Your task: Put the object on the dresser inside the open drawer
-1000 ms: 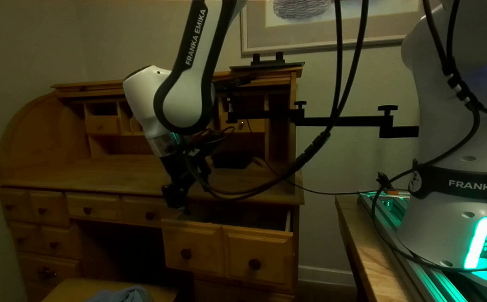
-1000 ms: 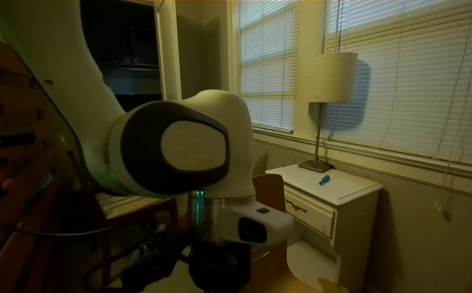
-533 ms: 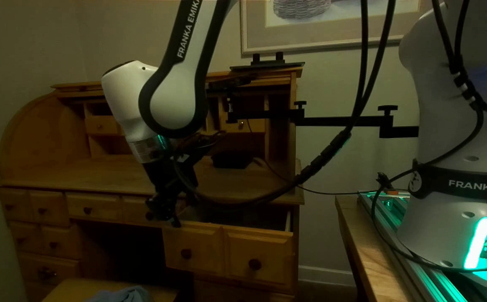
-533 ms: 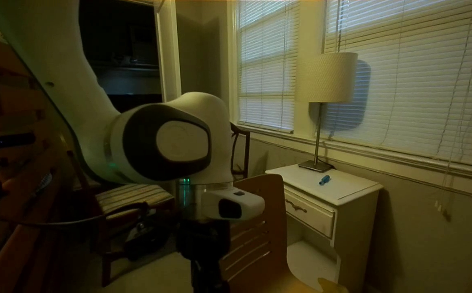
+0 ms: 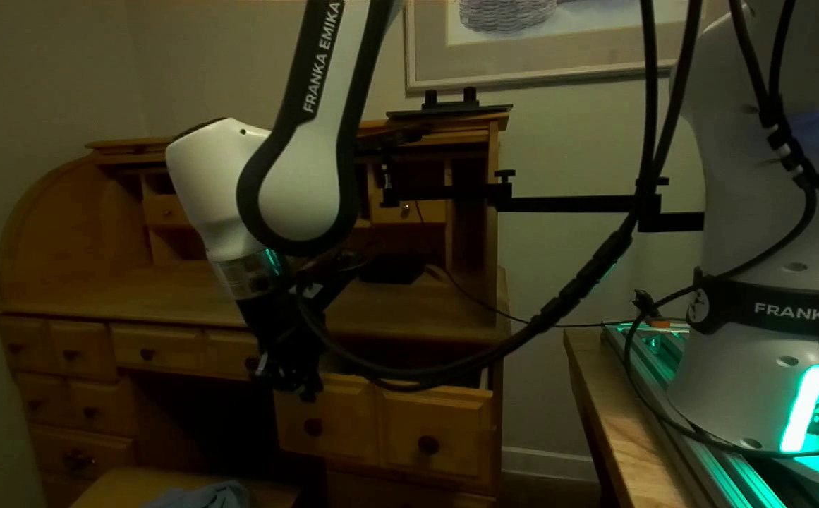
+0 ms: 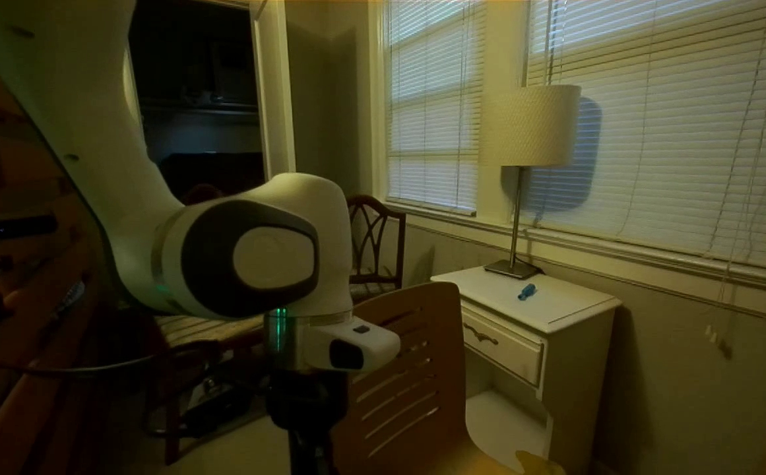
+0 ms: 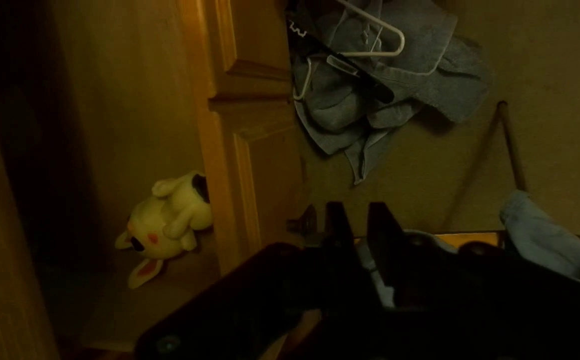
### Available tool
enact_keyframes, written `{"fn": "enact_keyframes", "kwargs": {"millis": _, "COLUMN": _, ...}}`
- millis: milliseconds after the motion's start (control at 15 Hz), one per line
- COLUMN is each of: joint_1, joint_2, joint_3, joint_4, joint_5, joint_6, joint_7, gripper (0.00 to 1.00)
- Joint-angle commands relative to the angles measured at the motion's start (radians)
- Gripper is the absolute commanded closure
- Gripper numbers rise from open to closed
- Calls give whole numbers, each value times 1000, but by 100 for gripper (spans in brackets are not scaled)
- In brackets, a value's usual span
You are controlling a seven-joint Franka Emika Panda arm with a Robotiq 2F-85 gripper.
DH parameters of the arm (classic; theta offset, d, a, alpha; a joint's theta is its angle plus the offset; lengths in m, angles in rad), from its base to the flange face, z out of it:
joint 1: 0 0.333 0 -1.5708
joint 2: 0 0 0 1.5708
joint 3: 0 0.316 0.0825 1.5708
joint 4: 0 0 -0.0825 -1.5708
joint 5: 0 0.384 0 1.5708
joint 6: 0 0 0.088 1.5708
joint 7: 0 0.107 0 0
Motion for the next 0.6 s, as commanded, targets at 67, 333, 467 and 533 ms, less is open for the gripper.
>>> {"fn": "enact_keyframes", "kwargs": {"millis": 67, "joint_1": 62, "joint_2": 28, "joint_3": -54, "joint_4": -30, "joint_5": -31, "joint_6": 43, "joint_7": 8, "gripper": 100}}
{"fn": "enact_keyframes", "kwargs": {"millis": 333, "joint_1": 118, "joint_2": 56, "joint_3": -110, "joint_4": -31, "joint_5": -82, "joint_6": 54, "joint_7": 28, "gripper": 100}}
{"fn": "enact_keyframes", "kwargs": {"millis": 467, "joint_1": 145, "joint_2": 71, "joint_3": -141, "joint_4": -28, "joint_5": -110, "joint_6": 66, "joint_7": 44, "gripper": 100}}
{"fn": "enact_keyframes", "kwargs": {"millis": 533, "joint_1": 161, "joint_2": 79, "joint_3": -162, "joint_4": -27, "joint_5": -131, "joint_6": 75, "joint_7": 58, "gripper": 100}}
